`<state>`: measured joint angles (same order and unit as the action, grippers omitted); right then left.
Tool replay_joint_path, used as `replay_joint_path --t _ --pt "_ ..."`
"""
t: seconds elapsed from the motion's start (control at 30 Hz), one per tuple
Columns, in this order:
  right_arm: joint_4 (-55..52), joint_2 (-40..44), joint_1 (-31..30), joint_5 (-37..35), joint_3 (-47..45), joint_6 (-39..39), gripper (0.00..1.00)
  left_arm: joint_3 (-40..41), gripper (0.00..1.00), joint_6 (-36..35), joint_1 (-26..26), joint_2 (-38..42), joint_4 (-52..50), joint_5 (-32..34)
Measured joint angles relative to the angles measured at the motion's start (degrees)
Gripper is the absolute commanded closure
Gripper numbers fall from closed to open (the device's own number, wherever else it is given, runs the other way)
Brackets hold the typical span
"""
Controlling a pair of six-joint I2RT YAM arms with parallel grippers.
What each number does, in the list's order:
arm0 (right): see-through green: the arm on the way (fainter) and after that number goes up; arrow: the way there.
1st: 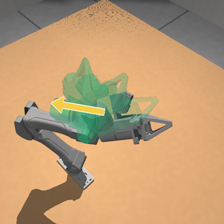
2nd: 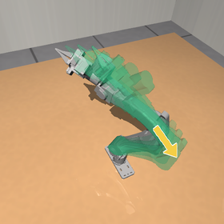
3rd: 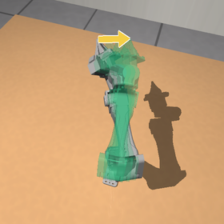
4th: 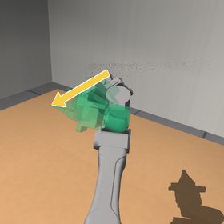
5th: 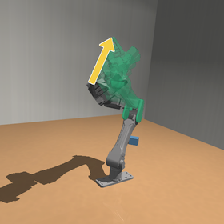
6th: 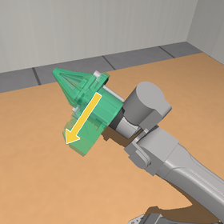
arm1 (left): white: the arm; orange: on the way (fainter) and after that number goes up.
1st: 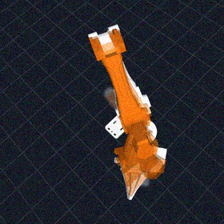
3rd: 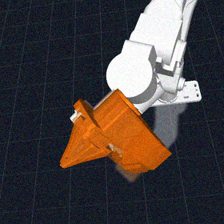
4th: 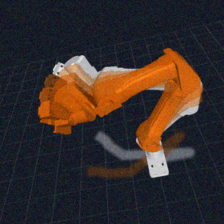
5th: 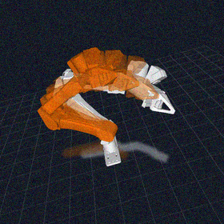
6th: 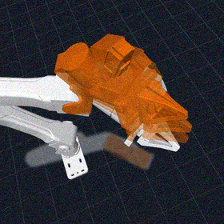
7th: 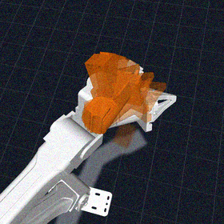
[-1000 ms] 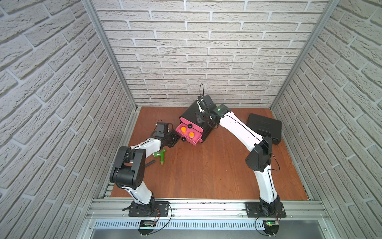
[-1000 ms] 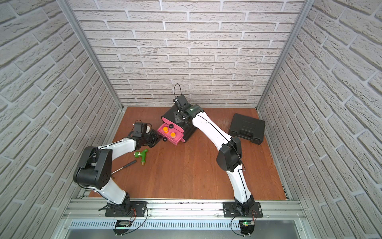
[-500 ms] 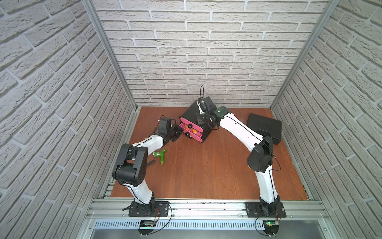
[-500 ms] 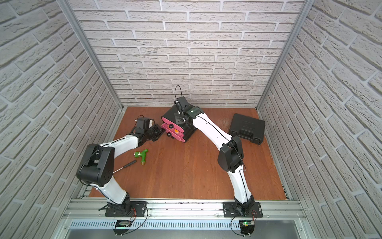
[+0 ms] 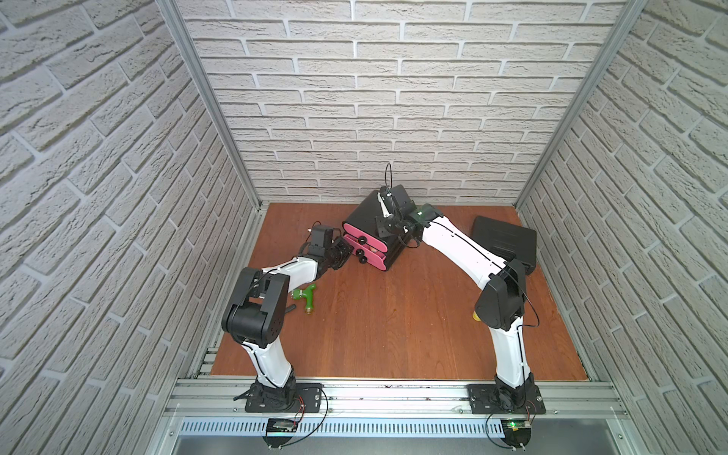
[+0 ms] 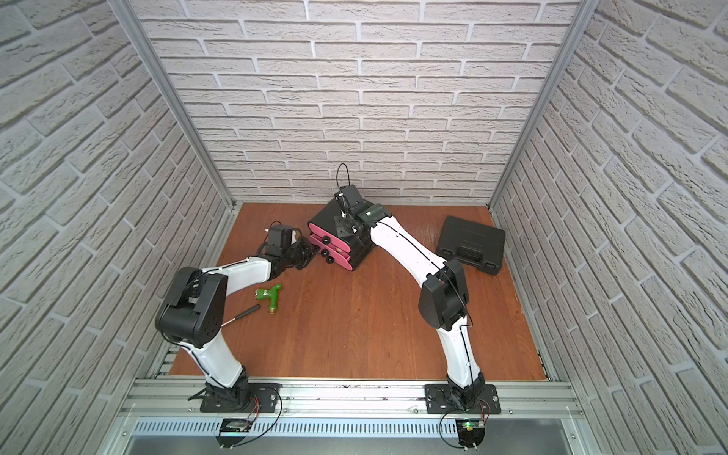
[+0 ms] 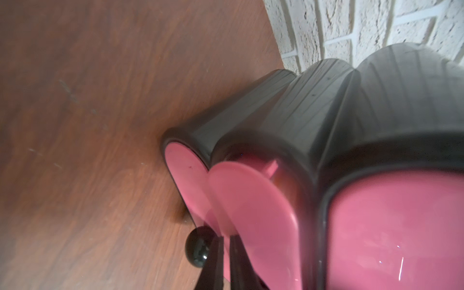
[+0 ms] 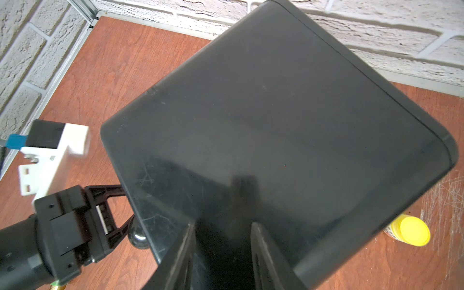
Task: Put the paint cans in the drawer according to color
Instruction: Close the drawer of the storage box.
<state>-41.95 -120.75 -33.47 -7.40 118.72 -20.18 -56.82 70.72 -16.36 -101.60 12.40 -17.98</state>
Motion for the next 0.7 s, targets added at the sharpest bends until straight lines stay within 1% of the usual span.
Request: replay_joint_path --t 0.1,0.3,0.57,0.7 --pt "0.0 0.09 0.0 -0.02 -0.07 0.02 0.58 -1.25 0.88 0.61 -0.74 -1.73 1.05 0.17" --pt "0.94 0.79 0.09 0.0 -1.44 0.0 0.58 -1.27 0.88 2.45 -1.16 -2.19 1.51 0.92" --pt "1.11 1.31 0.13 0.0 -2.16 0.02 0.57 0.61 0.77 4.0 -1.51 -0.72 2.29 3.37" --pt "1.09 1.31 0.13 -0.02 -2.14 0.04 0.57 5.99 0.69 6.19 -1.7 0.79 6.69 3.28"
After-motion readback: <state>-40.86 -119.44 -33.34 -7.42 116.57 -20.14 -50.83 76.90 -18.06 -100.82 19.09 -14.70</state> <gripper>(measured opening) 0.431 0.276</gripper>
